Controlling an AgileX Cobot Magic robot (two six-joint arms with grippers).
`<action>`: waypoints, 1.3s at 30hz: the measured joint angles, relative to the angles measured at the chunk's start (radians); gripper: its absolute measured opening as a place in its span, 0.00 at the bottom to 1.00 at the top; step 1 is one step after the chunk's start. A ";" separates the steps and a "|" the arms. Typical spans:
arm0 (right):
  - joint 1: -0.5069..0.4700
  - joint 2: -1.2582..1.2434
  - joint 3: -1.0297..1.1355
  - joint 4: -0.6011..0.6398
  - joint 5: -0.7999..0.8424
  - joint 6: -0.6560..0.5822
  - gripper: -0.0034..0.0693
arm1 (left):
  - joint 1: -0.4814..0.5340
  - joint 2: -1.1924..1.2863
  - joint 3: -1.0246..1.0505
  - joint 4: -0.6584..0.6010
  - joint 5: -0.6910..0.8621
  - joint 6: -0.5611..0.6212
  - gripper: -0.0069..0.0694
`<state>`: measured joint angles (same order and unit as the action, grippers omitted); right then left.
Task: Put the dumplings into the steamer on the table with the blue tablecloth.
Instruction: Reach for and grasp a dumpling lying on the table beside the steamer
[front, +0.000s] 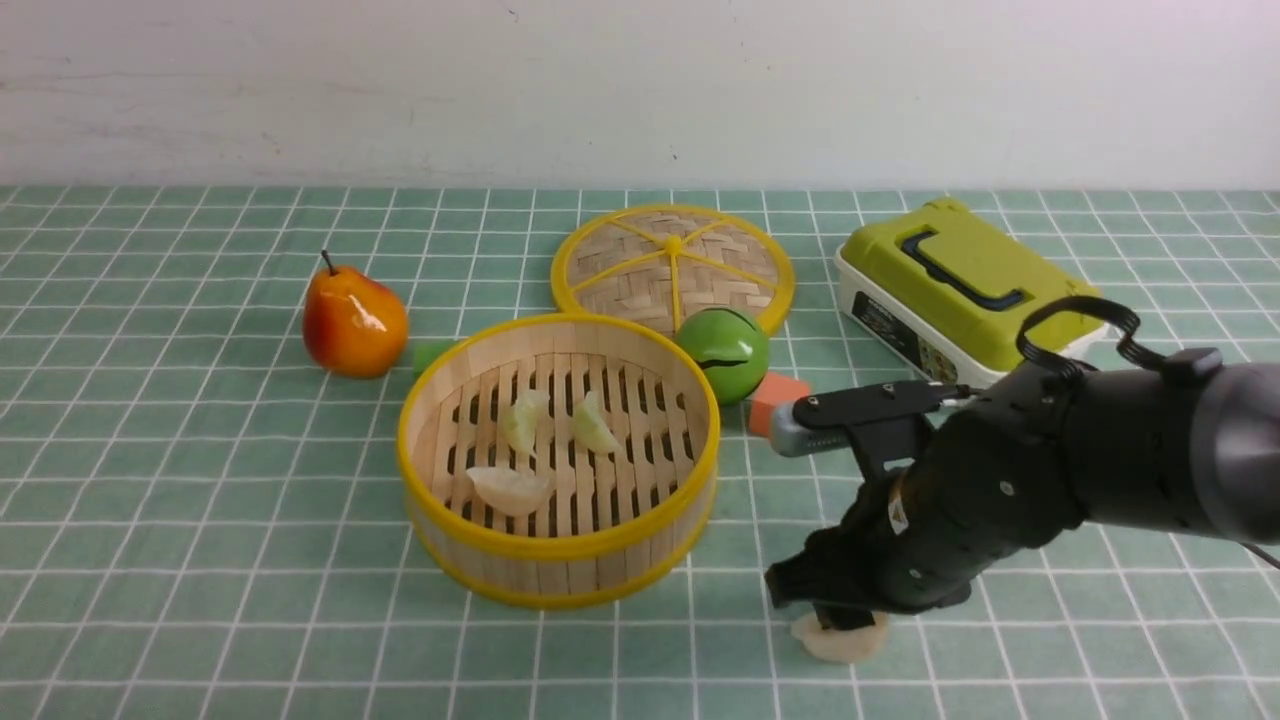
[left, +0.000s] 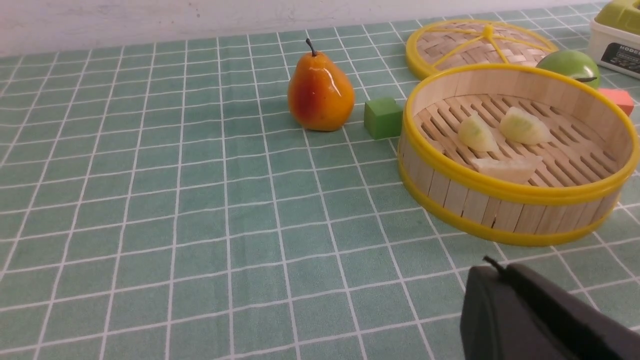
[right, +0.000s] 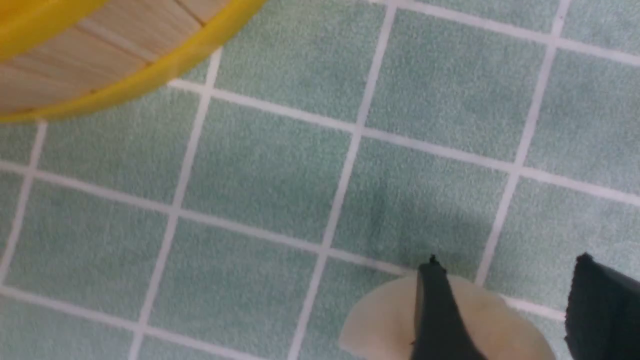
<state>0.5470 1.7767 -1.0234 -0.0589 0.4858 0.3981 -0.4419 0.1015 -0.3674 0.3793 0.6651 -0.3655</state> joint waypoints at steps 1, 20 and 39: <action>0.000 -0.008 -0.002 0.017 0.030 -0.052 0.54 | 0.000 0.000 0.000 0.000 0.000 0.000 0.11; -0.042 -0.053 -0.075 0.325 0.194 -0.344 0.62 | 0.000 0.000 0.002 0.000 0.004 0.000 0.12; -0.062 0.024 -0.006 0.310 0.011 -0.135 0.53 | 0.000 0.000 0.003 0.001 0.005 0.000 0.13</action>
<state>0.4854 1.8006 -1.0293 0.2512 0.4969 0.2633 -0.4419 0.1015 -0.3644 0.3802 0.6697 -0.3655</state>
